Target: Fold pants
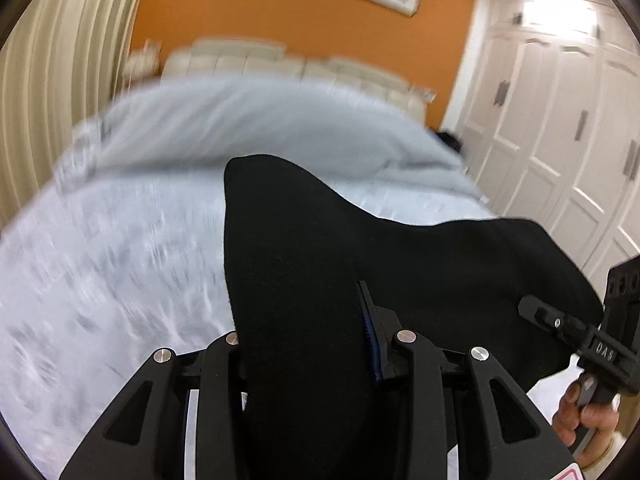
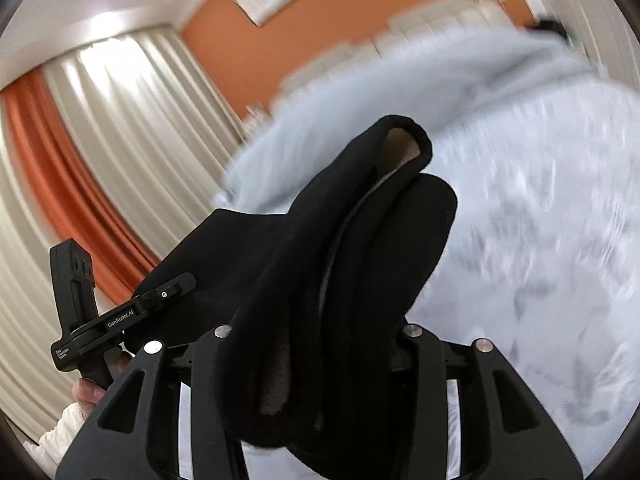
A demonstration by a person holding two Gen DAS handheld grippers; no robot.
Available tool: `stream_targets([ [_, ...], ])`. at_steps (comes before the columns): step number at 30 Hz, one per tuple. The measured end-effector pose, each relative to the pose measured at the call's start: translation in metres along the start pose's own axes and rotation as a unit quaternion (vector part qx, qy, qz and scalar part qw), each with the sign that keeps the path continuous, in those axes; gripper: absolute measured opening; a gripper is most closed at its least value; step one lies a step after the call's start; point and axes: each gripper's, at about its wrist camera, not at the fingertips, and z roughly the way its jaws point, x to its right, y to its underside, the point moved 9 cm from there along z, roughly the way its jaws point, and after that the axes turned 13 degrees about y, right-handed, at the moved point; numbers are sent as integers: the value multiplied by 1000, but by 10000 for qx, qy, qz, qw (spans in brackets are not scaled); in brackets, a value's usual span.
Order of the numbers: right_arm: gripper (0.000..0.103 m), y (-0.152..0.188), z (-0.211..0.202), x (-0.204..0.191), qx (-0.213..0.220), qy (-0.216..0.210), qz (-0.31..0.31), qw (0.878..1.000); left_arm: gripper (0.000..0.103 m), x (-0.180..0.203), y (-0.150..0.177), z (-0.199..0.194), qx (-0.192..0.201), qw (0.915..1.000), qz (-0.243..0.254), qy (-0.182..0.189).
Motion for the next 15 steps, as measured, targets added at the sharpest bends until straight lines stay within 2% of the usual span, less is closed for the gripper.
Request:
stream_targets([
  [2,47,28,39,28,-640,377,0,9972,39,-32,31,40,-396,9989,-231,-99],
  [3,54,46,53,49,-976,519,149,9938,40,-53,55,61,-730,9963,-388,-231],
  [4,63,48,46,59,-808,312,385,9955,42,-78,84,78,-1144,9905,-652,-397],
  [5,69,45,33,68,-599,331,518,9963,60,-91,95,80,-1182,9886,-885,-305],
  [6,75,38,15,77,-357,754,426,9956,67,-100,96,66,-762,9899,-1193,-100],
  [7,75,30,1,79,-121,1040,287,9941,68,-108,92,46,-550,9897,-1292,-273],
  [8,74,20,-13,74,157,1187,95,9928,66,-110,87,34,-461,9905,-1226,-422],
  [9,60,12,-25,61,338,1141,-136,9928,66,-110,76,13,-270,9917,-1059,-676],
  [11,46,1,-35,19,440,994,-683,9917,66,-94,47,-16,109,9947,-597,-836],
  [13,36,6,-22,-7,292,968,-980,9900,75,-74,30,-22,194,9944,-300,-996],
  [14,31,15,-4,-7,64,1225,-1119,9861,81,-65,27,-15,119,9946,-274,-996],
  [15,30,22,8,-2,-115,1488,-1187,9817,82,-60,30,-3,4,9945,-279,-1014],
])
